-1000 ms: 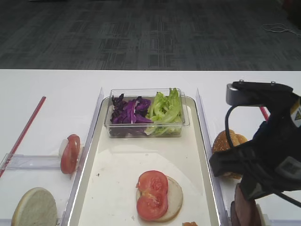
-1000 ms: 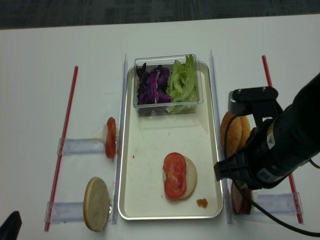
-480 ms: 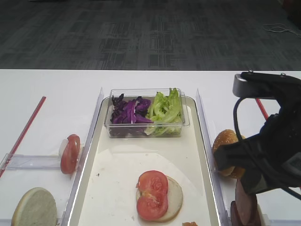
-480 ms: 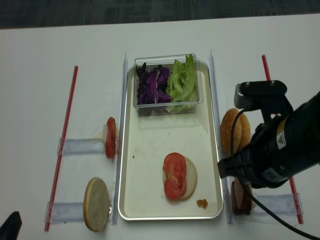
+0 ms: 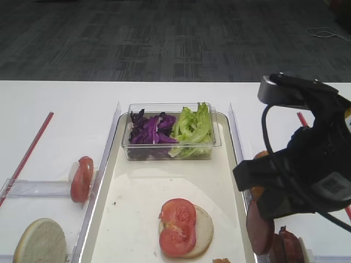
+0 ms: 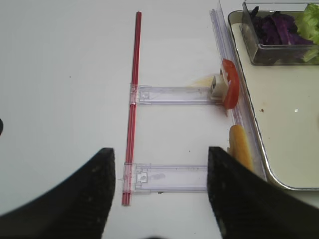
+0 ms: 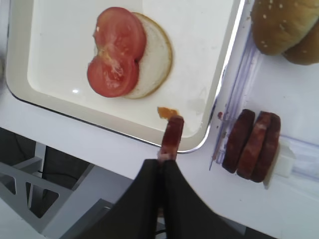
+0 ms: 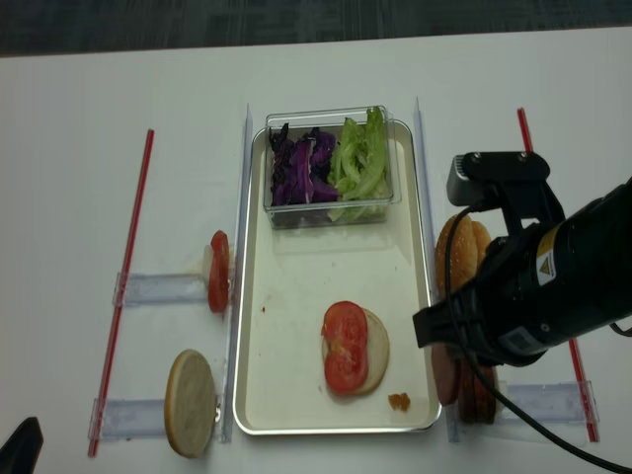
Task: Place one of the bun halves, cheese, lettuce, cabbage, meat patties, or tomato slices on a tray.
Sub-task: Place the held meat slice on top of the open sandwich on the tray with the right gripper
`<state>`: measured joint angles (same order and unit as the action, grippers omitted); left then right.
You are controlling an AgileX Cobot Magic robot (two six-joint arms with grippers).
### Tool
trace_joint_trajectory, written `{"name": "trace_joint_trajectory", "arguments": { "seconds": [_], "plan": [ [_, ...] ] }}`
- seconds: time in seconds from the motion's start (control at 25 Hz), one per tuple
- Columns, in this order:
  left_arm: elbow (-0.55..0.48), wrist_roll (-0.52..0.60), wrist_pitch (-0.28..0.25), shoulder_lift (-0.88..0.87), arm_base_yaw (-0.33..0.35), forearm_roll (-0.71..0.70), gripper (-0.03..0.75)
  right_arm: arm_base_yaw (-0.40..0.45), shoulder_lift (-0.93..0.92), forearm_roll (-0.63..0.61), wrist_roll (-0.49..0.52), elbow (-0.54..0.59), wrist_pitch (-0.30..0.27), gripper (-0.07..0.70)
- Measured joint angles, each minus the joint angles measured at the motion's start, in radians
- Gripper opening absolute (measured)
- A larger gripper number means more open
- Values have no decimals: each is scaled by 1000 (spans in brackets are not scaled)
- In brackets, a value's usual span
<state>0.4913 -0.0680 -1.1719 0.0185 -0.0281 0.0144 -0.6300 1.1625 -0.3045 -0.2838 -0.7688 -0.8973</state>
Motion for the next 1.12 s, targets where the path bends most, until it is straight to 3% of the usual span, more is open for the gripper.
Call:
{"name": "trace_joint_trajectory", "arguments": {
  "seconds": [0.56, 0.84, 1.12],
  "plan": [
    [0, 0, 0, 0, 0, 0, 420, 6, 120, -133, 146, 2, 77, 30],
    [0, 0, 0, 0, 0, 0, 420, 130, 174, -396, 394, 0, 96, 30],
    [0, -1, 0, 0, 0, 0, 420, 204, 228, -590, 619, 0, 70, 30]
  ]
}}
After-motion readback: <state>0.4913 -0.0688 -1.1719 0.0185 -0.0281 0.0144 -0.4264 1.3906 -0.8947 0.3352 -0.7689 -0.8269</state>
